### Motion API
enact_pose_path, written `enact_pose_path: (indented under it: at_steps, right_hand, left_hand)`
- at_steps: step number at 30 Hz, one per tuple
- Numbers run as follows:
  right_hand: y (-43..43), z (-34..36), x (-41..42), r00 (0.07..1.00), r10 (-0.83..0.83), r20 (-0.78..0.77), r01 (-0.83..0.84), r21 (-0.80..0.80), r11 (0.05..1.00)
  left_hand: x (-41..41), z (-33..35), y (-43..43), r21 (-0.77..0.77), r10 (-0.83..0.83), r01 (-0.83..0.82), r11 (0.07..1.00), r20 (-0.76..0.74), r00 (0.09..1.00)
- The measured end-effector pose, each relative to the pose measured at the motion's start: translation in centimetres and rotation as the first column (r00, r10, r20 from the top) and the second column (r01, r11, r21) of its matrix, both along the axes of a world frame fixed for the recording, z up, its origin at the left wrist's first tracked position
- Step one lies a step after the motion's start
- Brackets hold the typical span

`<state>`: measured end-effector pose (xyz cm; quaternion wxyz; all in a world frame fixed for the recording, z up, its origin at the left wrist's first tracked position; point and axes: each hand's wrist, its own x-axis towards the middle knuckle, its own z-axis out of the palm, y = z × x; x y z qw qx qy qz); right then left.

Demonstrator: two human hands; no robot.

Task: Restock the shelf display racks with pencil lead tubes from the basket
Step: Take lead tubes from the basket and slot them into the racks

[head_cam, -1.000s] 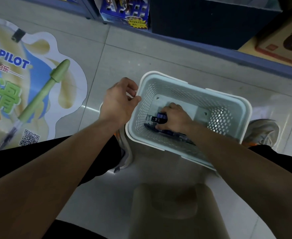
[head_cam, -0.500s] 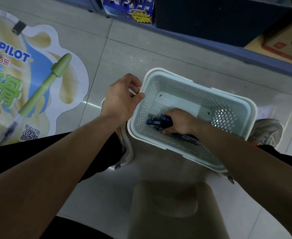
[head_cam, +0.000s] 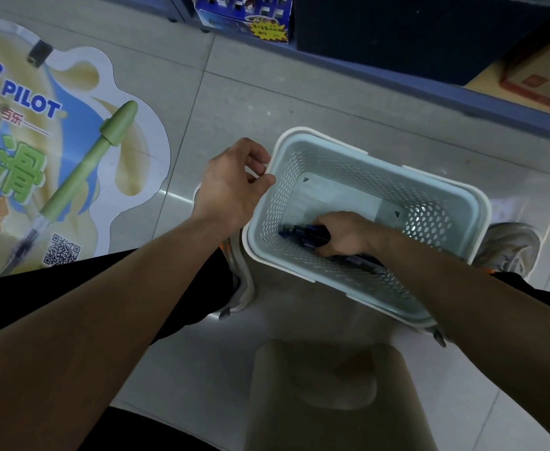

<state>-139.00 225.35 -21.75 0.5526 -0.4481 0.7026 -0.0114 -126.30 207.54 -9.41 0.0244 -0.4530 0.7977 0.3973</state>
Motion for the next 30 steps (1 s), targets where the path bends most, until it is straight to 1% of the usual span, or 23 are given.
enact_pose_path:
  at_steps: [8,11,14,19,27,30]
  right_hand:
    - [-0.2,0.0,-0.1,0.990,-0.075,0.123,0.065,0.085,0.994]
    - [-0.3,-0.1,-0.3,0.987,-0.087,0.138,0.074,0.094,0.993]
    - [-0.1,-0.2,-0.1,0.972,-0.140,0.190,0.123,0.098,0.988]
    - [0.1,-0.4,0.2,0.953,-0.210,0.218,0.191,0.107,0.976]
    - [0.3,0.4,-0.3,0.896,-0.341,0.284,0.342,0.051,0.939]
    - [0.4,1.6,-0.5,0.851,-0.427,0.306,0.445,0.012,0.895]
  left_hand:
    - [0.0,0.1,0.1,0.002,0.000,0.000,1.000,0.001,1.000]
    - [-0.1,0.0,0.0,-0.001,-0.005,0.005,1.000,0.001,1.000]
    - [0.0,0.0,0.0,-0.007,-0.011,0.011,1.000,0.000,1.000]
    - [0.0,0.0,0.0,-0.017,-0.018,0.018,1.000,0.002,1.000]
    - [0.0,0.1,0.1,-0.016,-0.023,0.023,1.000,-0.006,1.000]
    - [0.2,0.2,0.1,-0.016,-0.020,0.020,1.000,0.011,1.000]
